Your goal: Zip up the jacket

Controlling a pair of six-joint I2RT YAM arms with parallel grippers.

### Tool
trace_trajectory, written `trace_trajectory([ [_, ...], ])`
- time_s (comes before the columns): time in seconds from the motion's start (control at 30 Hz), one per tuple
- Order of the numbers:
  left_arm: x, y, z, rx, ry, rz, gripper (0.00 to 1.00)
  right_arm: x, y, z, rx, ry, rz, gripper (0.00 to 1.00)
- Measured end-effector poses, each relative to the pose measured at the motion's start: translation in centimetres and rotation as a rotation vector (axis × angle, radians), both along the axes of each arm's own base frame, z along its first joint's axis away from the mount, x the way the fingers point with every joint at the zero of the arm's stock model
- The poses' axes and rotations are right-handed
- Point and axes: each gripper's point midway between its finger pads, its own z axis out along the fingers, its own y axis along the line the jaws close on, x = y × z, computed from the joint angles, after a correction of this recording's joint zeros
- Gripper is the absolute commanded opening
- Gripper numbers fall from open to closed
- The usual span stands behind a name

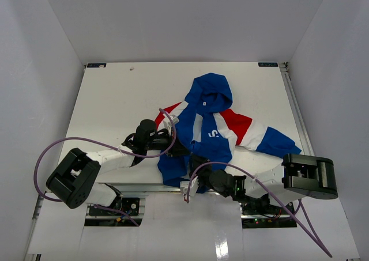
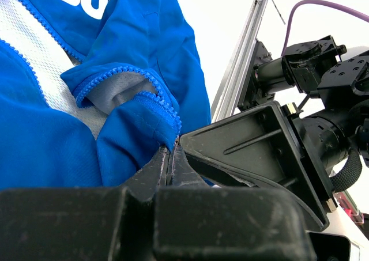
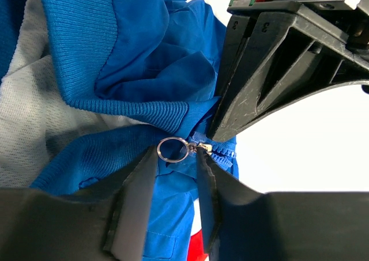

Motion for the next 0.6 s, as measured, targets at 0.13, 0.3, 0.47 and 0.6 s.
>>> trace_trajectory([
  [0.13, 0.0, 0.0, 0.0, 0.0, 0.0, 0.0, 0.0, 0.1, 0.0, 0.2, 0.009, -0.004, -0.006, 0.32],
  [0.3, 0.0, 0.0, 0.0, -0.001, 0.0, -0.001, 0.0, 0.3, -0.1, 0.4, 0.015, -0.008, -0.018, 0.27],
  [0.47, 0.0, 0.0, 0.2, -0.004, -0.003, -0.002, 0.0, 0.5, -0.3, 1.0, 0.034, -0.015, -0.035, 0.23],
  [0.6, -0.1, 0.0, 0.2, -0.004, -0.003, -0.004, 0.0, 0.7, -0.4, 1.4, 0.055, -0.014, -0.046, 0.21],
])
